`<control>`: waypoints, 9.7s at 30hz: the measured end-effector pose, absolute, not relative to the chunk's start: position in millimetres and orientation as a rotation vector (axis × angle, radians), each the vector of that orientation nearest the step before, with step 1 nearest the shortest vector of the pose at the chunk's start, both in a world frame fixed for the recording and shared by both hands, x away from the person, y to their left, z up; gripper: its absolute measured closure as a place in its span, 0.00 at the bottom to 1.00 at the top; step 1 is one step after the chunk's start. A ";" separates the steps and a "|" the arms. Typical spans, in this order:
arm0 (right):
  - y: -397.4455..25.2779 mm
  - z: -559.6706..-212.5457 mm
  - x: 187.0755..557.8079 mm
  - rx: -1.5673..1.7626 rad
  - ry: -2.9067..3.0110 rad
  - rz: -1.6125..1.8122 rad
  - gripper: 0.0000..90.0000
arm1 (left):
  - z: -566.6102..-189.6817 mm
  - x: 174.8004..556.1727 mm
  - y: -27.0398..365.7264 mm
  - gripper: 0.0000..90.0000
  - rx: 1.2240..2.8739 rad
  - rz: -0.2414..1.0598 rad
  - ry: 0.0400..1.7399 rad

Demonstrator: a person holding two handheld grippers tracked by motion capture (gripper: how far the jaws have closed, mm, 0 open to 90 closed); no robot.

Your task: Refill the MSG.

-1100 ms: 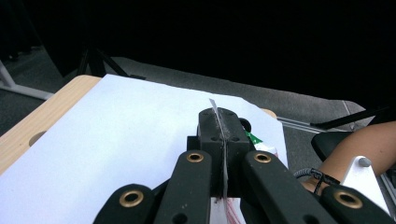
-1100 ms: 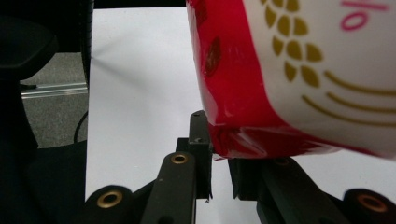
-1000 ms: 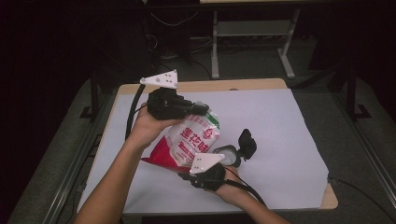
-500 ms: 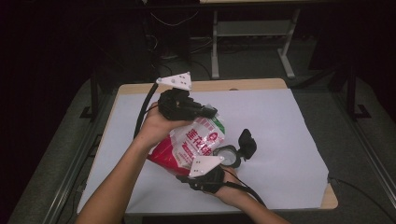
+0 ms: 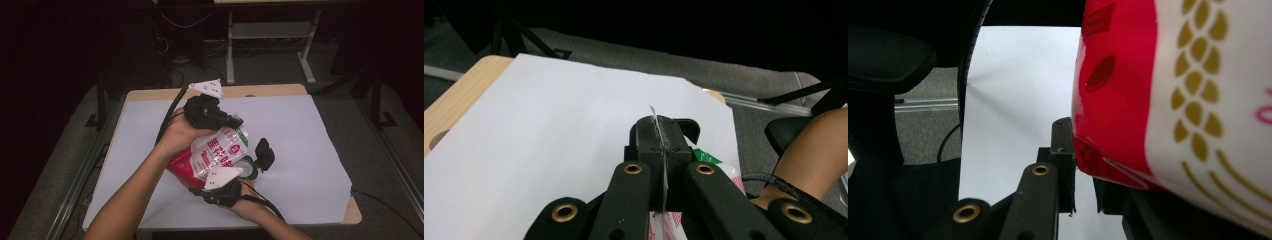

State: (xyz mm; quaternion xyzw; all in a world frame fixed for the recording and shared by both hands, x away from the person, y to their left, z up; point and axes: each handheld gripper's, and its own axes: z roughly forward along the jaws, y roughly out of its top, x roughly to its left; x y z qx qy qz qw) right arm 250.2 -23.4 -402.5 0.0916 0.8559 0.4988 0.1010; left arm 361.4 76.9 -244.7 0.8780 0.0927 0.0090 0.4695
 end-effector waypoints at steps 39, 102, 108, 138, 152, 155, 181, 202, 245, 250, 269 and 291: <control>-27.4 -400.7 248.7 0.274 2.473 1.566 0.90 | -262.9 369.9 25.6 1.00 2.324 -0.024 0.218; -37.9 -391.5 250.4 0.257 2.365 1.745 0.90 | -282.5 373.2 -5.7 1.00 2.411 -0.064 0.268; -39.0 -390.9 250.4 0.262 2.354 1.760 0.90 | -284.2 373.8 -7.2 1.00 2.416 -0.057 0.281; -42.3 -387.5 251.3 0.246 2.294 1.818 0.90 | -285.4 378.6 -8.6 1.00 2.434 -0.038 0.319; -44.4 -384.3 251.1 0.246 2.273 1.830 0.90 | -287.3 379.7 -10.1 1.00 2.444 -0.033 0.322; -44.4 -384.1 251.2 0.245 2.271 1.832 0.90 | -287.5 379.9 -10.3 1.00 2.451 -0.034 0.321; -44.6 -386.0 256.2 0.282 2.264 1.886 0.90 | -288.4 390.8 -6.0 1.00 2.469 0.015 0.388; -46.7 -385.8 258.8 0.298 2.226 1.965 0.90 | -288.7 394.2 -7.7 1.00 2.497 0.050 0.463; -51.1 -378.7 258.7 0.294 2.179 1.997 0.90 | -283.2 391.1 -19.2 1.00 2.561 0.084 0.423; -51.9 -378.0 258.5 0.295 2.172 1.995 0.90 | -284.2 390.6 -20.7 1.00 2.566 0.086 0.423; -53.6 -376.3 258.9 0.293 2.157 2.015 0.90 | -283.2 389.6 -23.7 1.00 2.581 0.098 0.423; -54.6 -375.7 259.6 0.301 2.148 2.021 0.90 | -285.2 390.6 -25.6 1.00 2.581 0.103 0.423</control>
